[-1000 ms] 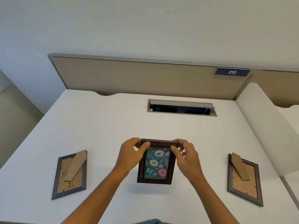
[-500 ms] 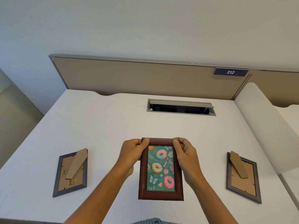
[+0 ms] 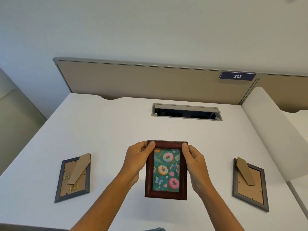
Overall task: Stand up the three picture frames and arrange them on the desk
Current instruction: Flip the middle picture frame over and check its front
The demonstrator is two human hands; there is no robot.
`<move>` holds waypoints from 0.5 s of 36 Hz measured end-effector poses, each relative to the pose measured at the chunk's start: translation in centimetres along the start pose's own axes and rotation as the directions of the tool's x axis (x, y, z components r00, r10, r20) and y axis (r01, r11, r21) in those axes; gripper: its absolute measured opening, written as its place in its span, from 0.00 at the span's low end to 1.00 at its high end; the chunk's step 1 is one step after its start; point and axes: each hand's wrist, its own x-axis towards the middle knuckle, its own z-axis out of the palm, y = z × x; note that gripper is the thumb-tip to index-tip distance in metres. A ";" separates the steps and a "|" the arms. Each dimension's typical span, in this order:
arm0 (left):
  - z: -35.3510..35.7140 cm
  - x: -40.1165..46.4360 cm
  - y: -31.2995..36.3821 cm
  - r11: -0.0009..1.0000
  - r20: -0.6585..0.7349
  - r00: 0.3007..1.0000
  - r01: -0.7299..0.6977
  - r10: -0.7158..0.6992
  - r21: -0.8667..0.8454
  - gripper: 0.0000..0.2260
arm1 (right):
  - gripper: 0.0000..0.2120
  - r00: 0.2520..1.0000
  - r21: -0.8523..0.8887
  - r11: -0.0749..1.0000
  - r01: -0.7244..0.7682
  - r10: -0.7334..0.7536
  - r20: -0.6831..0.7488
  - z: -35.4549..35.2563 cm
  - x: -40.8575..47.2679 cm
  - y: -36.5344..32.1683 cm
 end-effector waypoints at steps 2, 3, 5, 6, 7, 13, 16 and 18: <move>0.1 0.0 -0.2 1.000 -0.008 1.000 -0.017 0.017 -0.005 0.10 | 0.20 0.999 -0.026 1.000 -0.014 0.015 0.040 -0.2 -0.2 0.0; 0.2 0.0 -0.3 1.000 -0.012 1.000 -0.026 0.026 -0.005 0.10 | 0.21 0.998 -0.034 0.999 -0.017 0.019 0.061 -0.3 -0.4 0.1; 0.2 0.0 -0.5 0.999 -0.014 0.999 -0.047 0.047 -0.009 0.10 | 0.23 0.996 -0.045 0.999 -0.018 0.023 0.091 -0.6 -0.6 0.2; 0.2 -0.1 -0.6 0.998 -0.009 0.998 -0.057 0.057 -0.013 0.09 | 0.25 0.995 -0.050 0.999 -0.021 0.026 0.095 -0.7 -0.6 0.3; 0.2 -0.1 -0.7 0.998 -0.002 0.998 -0.066 0.066 -0.016 0.09 | 0.27 0.995 -0.050 0.998 -0.028 0.033 0.096 -0.9 -0.6 0.4; 0.4 -0.6 -1.3 0.993 0.018 0.994 -0.109 0.109 -0.036 0.07 | 0.36 0.993 -0.049 0.996 -0.078 0.082 0.090 -1.8 -0.4 1.3; 0.7 -0.6 -1.8 0.991 0.006 0.991 -0.133 0.133 -0.009 0.07 | 0.38 0.991 -0.027 0.995 -0.098 0.100 0.089 -2.2 -0.4 1.5; 0.8 -0.7 -2.2 0.988 0.035 0.988 -0.153 0.153 -0.006 0.07 | 0.41 0.984 -0.010 0.991 -0.136 0.136 0.116 -2.6 -0.4 1.7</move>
